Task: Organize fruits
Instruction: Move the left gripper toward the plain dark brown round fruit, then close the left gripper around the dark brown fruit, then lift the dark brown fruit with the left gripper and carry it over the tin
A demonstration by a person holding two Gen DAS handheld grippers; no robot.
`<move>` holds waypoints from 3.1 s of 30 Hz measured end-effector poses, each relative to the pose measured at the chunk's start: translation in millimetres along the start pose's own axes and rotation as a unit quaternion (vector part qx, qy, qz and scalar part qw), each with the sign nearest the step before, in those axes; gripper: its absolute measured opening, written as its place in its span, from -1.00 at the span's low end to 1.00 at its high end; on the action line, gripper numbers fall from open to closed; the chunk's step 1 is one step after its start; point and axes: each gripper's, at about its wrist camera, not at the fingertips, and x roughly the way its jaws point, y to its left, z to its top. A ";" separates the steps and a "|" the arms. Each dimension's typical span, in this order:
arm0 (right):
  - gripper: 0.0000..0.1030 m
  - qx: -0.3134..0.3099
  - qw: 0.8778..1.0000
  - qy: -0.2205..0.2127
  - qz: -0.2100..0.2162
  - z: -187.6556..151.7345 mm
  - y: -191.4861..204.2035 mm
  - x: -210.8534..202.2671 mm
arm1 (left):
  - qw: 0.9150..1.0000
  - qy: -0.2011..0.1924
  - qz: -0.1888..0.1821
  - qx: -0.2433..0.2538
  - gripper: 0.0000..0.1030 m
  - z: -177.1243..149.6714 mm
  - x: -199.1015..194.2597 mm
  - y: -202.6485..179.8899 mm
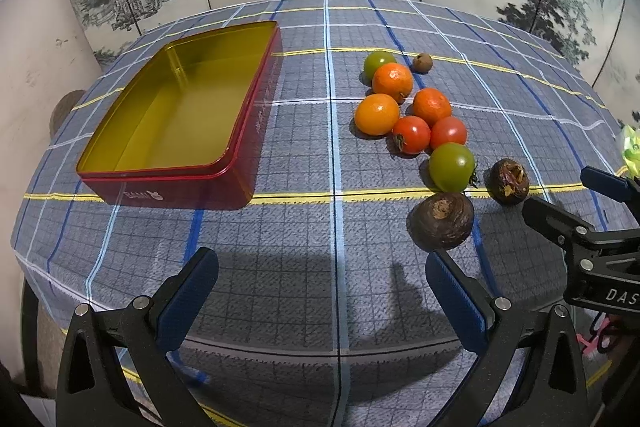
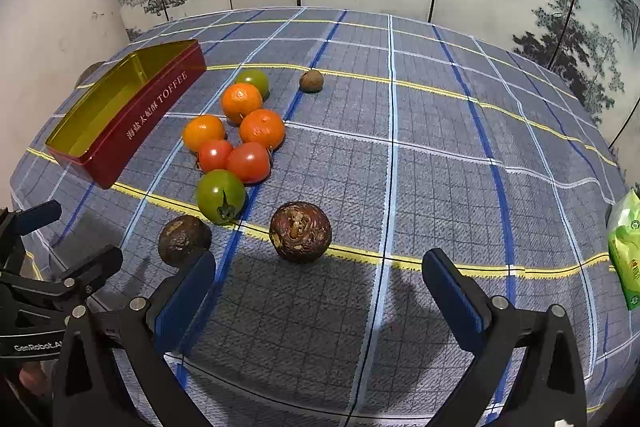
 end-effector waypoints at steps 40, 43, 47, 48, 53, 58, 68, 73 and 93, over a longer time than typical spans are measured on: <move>0.99 0.012 0.999 0.039 -0.014 -17.3 -37.4 36.9 | 0.995 0.029 -0.084 0.051 0.60 15.0 29.2 -41.0; 0.99 0.014 0.999 0.036 -0.016 -18.9 -38.8 35.4 | 0.994 0.031 -0.088 0.052 0.56 16.4 32.0 -43.3; 0.99 0.010 0.999 0.037 -0.014 -19.7 -40.3 35.3 | 0.994 0.031 -0.088 0.052 0.45 18.1 34.6 -45.5; 0.99 0.010 0.999 0.037 -0.013 -20.0 -40.7 35.0 | 0.994 0.030 -0.088 0.052 0.41 18.0 34.5 -45.4; 0.99 0.008 0.999 0.031 -0.012 -22.4 -41.7 33.4 | 0.994 0.027 -0.097 0.052 0.27 21.8 39.3 -48.4; 0.99 0.009 0.999 0.030 -0.012 -22.6 -41.4 33.5 | 0.992 0.027 -0.107 0.055 0.01 22.0 41.3 -50.0; 1.00 0.011 0.999 0.028 -0.012 -22.6 -41.5 32.7 | 0.991 0.025 -0.117 0.053 -0.22 20.1 37.8 -47.0; 0.99 0.010 0.999 0.028 -0.012 -22.3 -41.3 32.8 | 0.992 0.023 -0.116 0.043 -0.22 19.4 33.4 -36.1; 0.99 0.013 0.999 0.040 -0.015 -20.4 -41.0 34.9 | 0.998 -0.047 -0.033 -0.020 -0.22 60.6 -7.2 67.5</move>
